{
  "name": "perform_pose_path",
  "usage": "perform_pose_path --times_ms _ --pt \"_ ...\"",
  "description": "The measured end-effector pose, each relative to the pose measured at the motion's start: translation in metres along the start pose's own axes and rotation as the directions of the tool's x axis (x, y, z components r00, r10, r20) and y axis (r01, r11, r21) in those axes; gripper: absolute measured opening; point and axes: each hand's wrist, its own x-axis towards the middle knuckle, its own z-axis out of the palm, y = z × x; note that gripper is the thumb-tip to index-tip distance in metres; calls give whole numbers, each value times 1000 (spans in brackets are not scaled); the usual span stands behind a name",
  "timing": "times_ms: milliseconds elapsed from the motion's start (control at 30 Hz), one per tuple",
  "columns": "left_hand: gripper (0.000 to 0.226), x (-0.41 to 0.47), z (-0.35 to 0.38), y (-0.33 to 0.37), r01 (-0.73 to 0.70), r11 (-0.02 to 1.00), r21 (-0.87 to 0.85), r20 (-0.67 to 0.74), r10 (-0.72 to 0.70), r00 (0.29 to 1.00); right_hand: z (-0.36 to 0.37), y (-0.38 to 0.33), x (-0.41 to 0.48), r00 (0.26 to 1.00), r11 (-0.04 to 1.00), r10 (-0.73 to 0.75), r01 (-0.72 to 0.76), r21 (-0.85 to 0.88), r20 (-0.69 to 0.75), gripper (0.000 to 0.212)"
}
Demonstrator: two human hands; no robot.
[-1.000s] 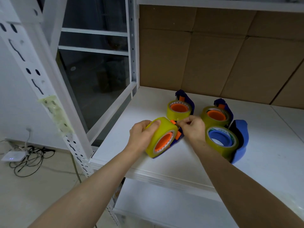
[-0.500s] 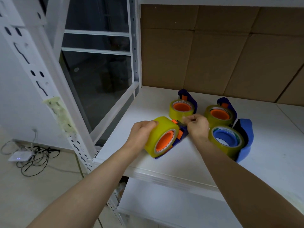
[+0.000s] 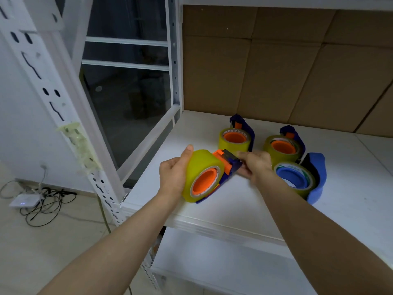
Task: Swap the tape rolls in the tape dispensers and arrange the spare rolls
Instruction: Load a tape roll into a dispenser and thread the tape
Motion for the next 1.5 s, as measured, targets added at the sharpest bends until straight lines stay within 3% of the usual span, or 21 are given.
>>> perform_pose_path --times_ms 200,367,533,600,700,767,900,1000,1133,1333,1500 --pt "31 0 -3 -9 -12 997 -82 9 13 1000 -4 6 -9 936 909 278 -330 256 217 8" --pt "30 2 -9 -14 11 991 -131 12 -9 1000 5 12 -16 883 812 325 -444 379 340 26" --pt "31 2 -11 -15 -1 989 -146 27 5 1000 3 10 -18 922 893 266 -346 287 282 19" --pt "30 3 -12 -16 6 990 -138 39 -1 999 -5 4 -16 961 962 185 -220 161 204 15" --pt "31 3 -11 -15 1 990 -141 38 4 999 -9 -9 -14 996 996 -90 91 -19 28 16" --pt "31 3 -10 -15 -3 991 -133 38 8 999 -2 -14 -19 981 979 -186 190 -75 51 20" --pt "31 4 -8 -18 0 990 -138 33 4 999 15 -8 -24 989 998 -41 35 45 143 29" --pt "34 4 -7 -18 -17 993 -118 2 18 1000 14 -9 -25 993 992 -8 -6 126 117 28" --pt "34 4 -7 -18 -44 994 -101 -15 42 999 10 2 -30 973 981 58 -97 166 223 25" --pt "33 1 -4 -15 -55 995 -78 -26 53 998 11 2 -29 980 987 56 -83 134 191 20" --pt "31 2 -3 -14 -40 996 -82 -47 36 998 16 1 -31 982 1000 14 -15 6 188 17"
